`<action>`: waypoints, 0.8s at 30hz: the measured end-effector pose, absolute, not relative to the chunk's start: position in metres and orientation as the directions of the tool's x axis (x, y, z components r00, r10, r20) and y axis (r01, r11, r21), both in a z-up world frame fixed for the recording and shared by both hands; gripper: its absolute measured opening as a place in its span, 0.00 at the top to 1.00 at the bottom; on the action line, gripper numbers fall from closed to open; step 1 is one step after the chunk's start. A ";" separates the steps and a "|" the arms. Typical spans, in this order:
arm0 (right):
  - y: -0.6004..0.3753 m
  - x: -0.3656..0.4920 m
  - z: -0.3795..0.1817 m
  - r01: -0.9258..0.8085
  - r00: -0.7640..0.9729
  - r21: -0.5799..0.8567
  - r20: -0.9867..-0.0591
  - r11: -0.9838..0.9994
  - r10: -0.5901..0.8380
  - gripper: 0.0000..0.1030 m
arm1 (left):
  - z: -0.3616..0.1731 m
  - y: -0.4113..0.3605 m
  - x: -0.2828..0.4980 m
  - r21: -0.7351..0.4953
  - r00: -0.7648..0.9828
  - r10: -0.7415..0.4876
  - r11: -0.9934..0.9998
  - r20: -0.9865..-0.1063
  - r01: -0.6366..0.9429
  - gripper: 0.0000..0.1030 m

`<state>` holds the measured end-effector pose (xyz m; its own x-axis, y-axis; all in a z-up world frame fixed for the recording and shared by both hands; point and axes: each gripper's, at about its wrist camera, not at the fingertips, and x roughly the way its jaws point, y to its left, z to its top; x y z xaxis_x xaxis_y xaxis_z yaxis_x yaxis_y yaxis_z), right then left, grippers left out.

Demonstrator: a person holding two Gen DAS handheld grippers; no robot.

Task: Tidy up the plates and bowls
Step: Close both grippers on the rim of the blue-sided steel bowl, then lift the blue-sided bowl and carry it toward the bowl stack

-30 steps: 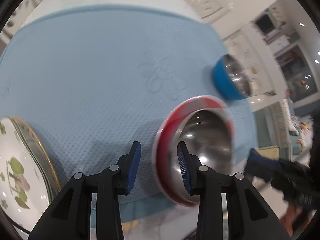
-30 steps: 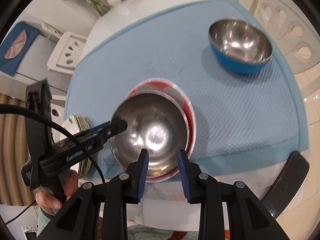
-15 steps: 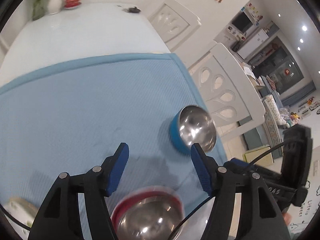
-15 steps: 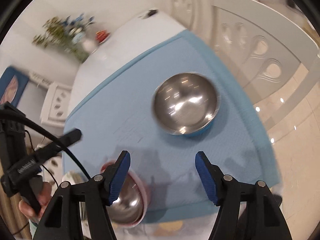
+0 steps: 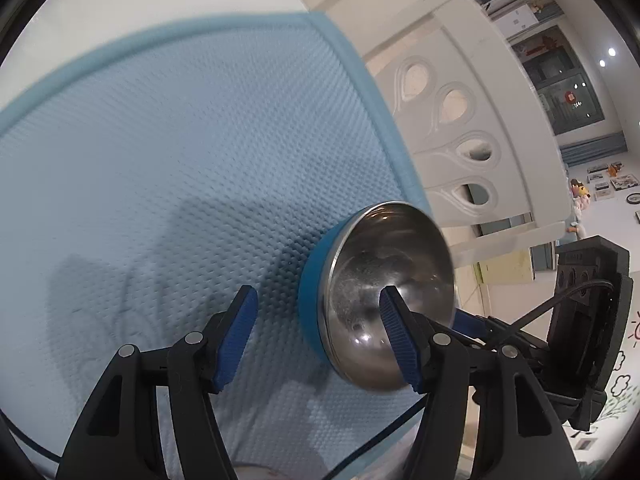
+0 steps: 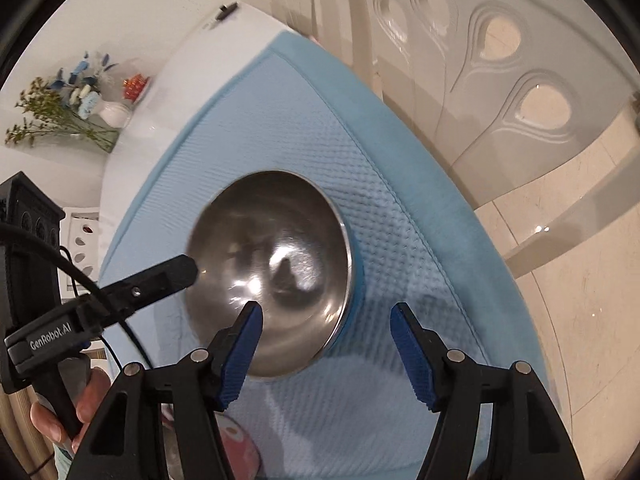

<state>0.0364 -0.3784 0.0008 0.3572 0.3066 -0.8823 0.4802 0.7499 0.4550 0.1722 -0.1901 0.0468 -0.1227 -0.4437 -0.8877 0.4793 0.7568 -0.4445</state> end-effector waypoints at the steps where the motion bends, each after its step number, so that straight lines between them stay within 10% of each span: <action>1: -0.379 0.038 -0.004 0.480 0.352 0.457 -0.882 0.749 0.314 0.39 | 0.041 -0.192 0.174 -0.453 -0.140 -0.443 0.756 -0.886 0.472 0.44; 14: -0.382 0.043 -0.030 0.458 0.341 0.467 -0.878 0.756 0.336 0.74 | 0.018 -0.210 0.170 -0.502 -0.218 -0.455 0.740 -0.864 0.448 0.74; 24: -0.360 0.039 0.010 0.432 0.383 0.440 -0.880 0.787 0.282 0.76 | 0.067 -0.196 0.144 -0.490 -0.115 -0.503 0.723 -0.857 0.487 0.74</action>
